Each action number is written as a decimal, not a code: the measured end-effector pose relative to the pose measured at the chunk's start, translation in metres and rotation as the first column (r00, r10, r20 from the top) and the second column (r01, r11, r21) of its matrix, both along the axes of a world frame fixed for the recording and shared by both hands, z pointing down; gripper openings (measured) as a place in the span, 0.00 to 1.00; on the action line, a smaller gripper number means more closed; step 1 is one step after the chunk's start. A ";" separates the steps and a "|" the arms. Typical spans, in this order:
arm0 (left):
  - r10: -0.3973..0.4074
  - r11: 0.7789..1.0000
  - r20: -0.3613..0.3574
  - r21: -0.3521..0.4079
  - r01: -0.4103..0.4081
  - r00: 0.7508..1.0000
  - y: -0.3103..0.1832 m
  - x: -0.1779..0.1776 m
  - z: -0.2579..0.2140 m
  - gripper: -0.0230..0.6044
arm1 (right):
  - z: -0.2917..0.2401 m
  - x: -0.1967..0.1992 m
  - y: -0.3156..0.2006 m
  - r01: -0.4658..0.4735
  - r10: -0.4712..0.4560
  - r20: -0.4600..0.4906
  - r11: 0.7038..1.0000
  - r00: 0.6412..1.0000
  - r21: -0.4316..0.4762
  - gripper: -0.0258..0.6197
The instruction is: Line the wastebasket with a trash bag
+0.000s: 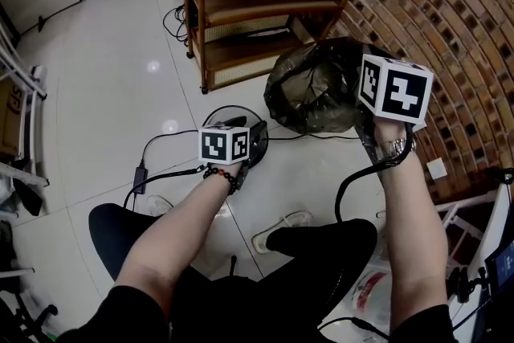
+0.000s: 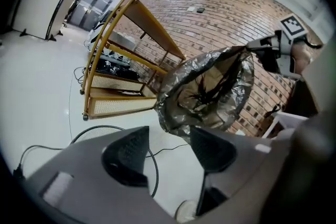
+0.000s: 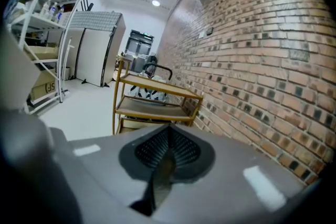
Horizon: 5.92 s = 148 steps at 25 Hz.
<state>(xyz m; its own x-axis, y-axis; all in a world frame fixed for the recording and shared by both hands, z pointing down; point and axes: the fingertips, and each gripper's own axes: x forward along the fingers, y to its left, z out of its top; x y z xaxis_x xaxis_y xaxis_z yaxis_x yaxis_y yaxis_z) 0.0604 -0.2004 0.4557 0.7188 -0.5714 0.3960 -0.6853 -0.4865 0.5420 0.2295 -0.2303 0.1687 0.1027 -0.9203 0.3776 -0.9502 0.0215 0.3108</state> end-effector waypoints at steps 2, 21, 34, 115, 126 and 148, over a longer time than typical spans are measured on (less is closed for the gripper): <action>-0.028 1.000 -0.030 -0.009 0.027 0.999 -0.012 -0.001 -0.001 0.40 | -0.012 -0.007 0.005 0.023 -0.023 0.012 1.000 1.000 0.014 0.04; -0.177 0.981 -0.153 0.046 0.186 0.972 -0.059 -0.064 -0.052 0.04 | 0.002 -0.028 0.030 0.105 -0.103 0.165 0.994 0.981 -0.004 0.04; -0.186 0.973 -0.045 0.133 0.191 0.981 0.003 -0.146 -0.087 0.04 | 0.098 -0.047 0.048 0.149 -0.102 0.315 0.981 0.943 -0.128 0.04; 0.002 0.974 0.288 -0.217 0.063 0.958 -0.011 -0.159 0.125 0.21 | 0.391 -0.079 0.013 0.278 -0.078 0.403 0.840 0.912 -0.466 0.25; 0.040 0.961 0.292 -0.272 0.043 0.955 0.009 -0.160 0.148 0.27 | 0.432 -0.091 0.040 0.326 -0.023 0.488 0.772 0.872 -0.546 0.36; -0.107 0.922 0.135 -0.358 0.149 0.985 0.047 -0.171 0.139 0.39 | 0.437 -0.119 0.127 0.418 0.274 0.754 0.696 0.596 -0.584 0.42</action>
